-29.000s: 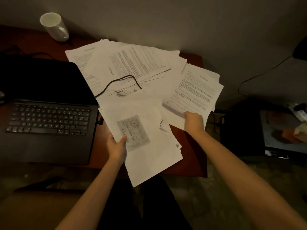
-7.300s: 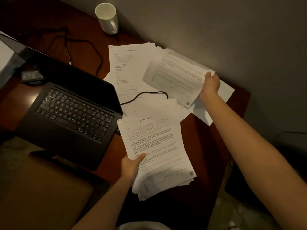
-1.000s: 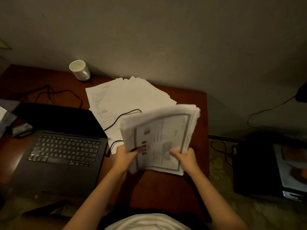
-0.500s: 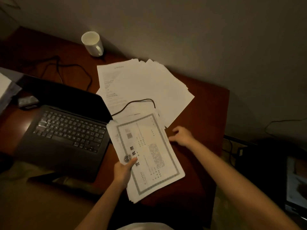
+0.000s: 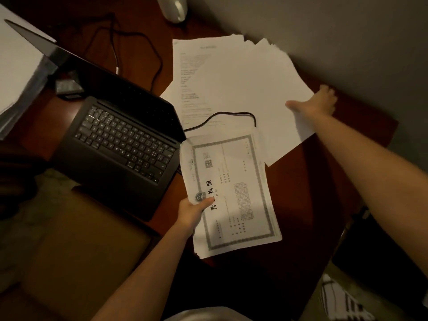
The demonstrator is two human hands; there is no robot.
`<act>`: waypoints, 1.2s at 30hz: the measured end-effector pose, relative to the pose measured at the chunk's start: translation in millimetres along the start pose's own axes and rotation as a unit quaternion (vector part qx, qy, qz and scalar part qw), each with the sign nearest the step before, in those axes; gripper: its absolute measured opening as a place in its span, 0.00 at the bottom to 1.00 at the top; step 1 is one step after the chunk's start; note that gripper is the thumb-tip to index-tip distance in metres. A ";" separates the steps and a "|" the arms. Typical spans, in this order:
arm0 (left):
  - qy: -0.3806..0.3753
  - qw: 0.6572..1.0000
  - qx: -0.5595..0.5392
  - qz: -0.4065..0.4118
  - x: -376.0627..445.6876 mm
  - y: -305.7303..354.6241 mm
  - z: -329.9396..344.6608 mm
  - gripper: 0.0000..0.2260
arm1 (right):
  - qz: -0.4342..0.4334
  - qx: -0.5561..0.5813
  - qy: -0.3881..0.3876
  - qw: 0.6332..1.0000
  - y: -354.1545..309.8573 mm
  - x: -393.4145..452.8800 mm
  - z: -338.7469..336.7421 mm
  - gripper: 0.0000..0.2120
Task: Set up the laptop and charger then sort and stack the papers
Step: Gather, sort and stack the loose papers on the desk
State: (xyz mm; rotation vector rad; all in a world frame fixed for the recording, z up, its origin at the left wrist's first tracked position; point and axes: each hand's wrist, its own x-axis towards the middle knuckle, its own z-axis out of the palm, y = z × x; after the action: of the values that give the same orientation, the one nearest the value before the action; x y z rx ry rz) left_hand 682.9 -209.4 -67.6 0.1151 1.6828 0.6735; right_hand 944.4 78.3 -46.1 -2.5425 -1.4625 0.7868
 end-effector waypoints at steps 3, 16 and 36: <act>-0.005 1.000 0.003 0.000 1.4 -0.3 -0.1 0.07 | 0.013 0.022 -0.023 0.999 -3.4 14.3 -9.5 0.43; -0.011 1.000 0.003 0.011 2.3 0.4 1.6 0.07 | -0.022 -0.093 -0.035 0.995 26.7 -17.1 -38.9 0.19; -0.041 0.999 -0.009 0.032 1.5 -3.5 -1.3 0.09 | -0.129 0.287 0.246 0.917 75.2 -126.2 -123.7 0.07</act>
State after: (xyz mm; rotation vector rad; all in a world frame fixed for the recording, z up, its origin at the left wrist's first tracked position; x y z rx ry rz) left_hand 682.3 -212.1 -70.5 0.1817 1.5997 0.7232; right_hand 1011.7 -46.7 83.4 -1.8705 -1.1459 0.4042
